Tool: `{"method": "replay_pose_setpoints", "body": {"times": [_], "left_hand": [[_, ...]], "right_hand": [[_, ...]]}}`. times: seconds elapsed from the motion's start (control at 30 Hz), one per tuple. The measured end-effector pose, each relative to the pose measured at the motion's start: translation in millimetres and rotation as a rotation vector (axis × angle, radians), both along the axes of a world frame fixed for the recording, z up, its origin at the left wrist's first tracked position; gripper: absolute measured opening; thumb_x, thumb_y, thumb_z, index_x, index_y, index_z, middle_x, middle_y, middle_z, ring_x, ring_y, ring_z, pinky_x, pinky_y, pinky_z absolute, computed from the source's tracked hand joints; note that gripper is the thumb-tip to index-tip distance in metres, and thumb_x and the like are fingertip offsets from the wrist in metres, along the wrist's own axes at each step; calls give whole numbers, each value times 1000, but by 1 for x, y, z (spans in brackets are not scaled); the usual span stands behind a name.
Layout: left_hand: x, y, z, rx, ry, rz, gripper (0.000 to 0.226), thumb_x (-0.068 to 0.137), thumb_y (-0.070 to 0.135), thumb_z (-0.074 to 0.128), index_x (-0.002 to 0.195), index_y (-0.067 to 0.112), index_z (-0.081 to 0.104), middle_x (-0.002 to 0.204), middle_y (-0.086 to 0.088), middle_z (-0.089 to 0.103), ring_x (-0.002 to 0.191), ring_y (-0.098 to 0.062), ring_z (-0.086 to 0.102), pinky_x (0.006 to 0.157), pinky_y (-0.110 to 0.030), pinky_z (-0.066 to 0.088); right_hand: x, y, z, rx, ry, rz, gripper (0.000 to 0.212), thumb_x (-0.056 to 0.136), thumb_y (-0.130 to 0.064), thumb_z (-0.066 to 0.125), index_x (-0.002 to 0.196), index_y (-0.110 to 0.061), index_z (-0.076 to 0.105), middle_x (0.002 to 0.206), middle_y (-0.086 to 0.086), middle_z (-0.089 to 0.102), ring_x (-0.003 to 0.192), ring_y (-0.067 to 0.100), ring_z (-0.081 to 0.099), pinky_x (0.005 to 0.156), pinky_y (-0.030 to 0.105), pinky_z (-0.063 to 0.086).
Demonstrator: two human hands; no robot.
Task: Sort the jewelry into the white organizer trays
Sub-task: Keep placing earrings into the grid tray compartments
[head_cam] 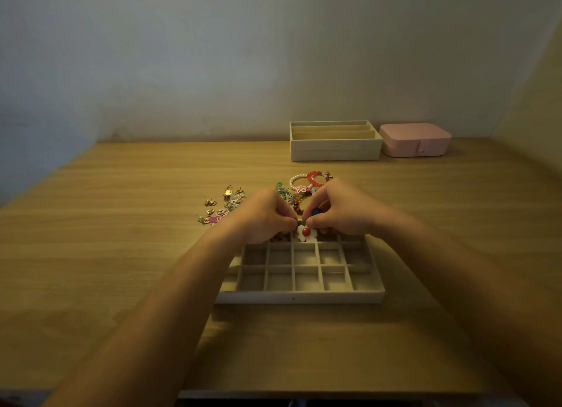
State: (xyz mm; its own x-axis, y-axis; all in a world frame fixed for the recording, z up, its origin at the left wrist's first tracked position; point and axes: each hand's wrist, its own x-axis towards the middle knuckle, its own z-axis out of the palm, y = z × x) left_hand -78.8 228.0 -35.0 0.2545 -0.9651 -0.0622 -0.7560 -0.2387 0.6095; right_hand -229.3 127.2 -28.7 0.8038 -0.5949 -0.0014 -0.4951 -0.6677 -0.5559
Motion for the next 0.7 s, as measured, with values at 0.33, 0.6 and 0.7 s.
{"method": "replay_pose_setpoints", "body": {"times": [0.33, 0.6, 0.7], "left_hand": [[1, 2, 5, 24, -21, -49, 20, 92, 18, 68, 77, 32, 71, 71, 11, 68, 69, -5, 60, 62, -20, 45], [1, 2, 4, 34, -35, -51, 14, 93, 19, 68, 84, 28, 73, 76, 7, 69, 72, -8, 59, 62, -22, 46], [1, 2, 4, 34, -51, -51, 11, 93, 19, 67, 88, 25, 75, 77, 4, 69, 73, -10, 59, 64, -23, 46]], "right_hand": [[7, 13, -6, -248, 26, -9, 14, 81, -30, 84, 88, -31, 72, 81, -16, 58, 82, 8, 61, 72, 32, 57], [6, 17, -10, -382, 1, -35, 22, 77, -44, 85, 91, -33, 71, 83, -17, 59, 85, 11, 62, 73, 34, 55], [6, 14, -10, -333, 6, -39, 26, 73, -49, 86, 90, -34, 74, 82, -18, 60, 85, 8, 60, 73, 37, 56]]}}
